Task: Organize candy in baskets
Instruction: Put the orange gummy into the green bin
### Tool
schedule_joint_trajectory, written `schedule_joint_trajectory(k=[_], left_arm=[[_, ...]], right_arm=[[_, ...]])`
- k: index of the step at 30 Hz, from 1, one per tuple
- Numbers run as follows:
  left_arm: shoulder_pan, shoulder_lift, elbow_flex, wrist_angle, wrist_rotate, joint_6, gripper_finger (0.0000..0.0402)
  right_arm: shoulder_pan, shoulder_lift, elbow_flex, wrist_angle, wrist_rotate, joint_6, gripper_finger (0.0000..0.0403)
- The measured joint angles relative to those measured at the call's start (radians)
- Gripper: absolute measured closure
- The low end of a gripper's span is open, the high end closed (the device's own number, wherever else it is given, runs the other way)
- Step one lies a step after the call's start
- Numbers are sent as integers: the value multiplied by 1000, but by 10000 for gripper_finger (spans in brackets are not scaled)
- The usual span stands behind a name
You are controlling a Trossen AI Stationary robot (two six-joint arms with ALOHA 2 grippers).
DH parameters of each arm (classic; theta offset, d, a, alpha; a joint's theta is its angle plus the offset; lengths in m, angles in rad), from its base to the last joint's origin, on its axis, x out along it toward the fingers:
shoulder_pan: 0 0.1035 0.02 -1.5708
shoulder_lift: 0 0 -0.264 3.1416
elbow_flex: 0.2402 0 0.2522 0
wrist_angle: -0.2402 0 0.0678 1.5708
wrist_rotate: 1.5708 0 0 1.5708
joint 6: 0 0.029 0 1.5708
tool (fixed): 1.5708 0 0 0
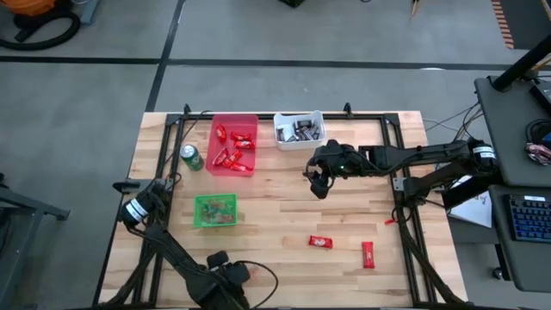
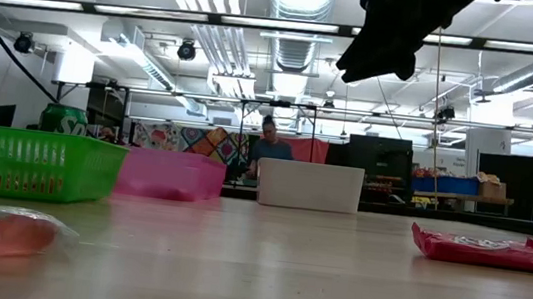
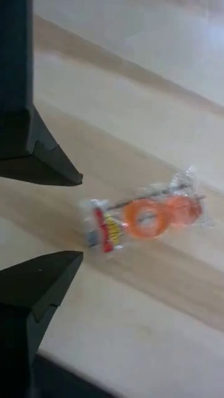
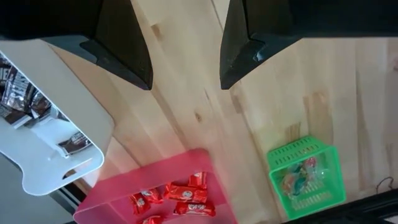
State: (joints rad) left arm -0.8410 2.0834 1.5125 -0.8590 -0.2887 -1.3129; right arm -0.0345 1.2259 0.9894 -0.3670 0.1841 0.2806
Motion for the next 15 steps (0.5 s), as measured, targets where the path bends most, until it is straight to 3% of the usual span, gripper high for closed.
schedule_joint_trajectory(k=[2, 5, 11, 15], left_arm=[[-12, -1, 44, -71, 6, -15, 237], [-29, -1, 81, -121, -81, -16, 237], [-24, 28, 81, -110, -217, 5, 237], [-26, 62, 80, -83, -251, 35, 227]], right_arm=[[4, 0, 0, -4, 1, 10, 225], [13, 0, 0, -5, 1, 11, 225], [28, 2, -1, -5, 2, 25, 225], [42, 2, -1, -7, 0, 27, 225]])
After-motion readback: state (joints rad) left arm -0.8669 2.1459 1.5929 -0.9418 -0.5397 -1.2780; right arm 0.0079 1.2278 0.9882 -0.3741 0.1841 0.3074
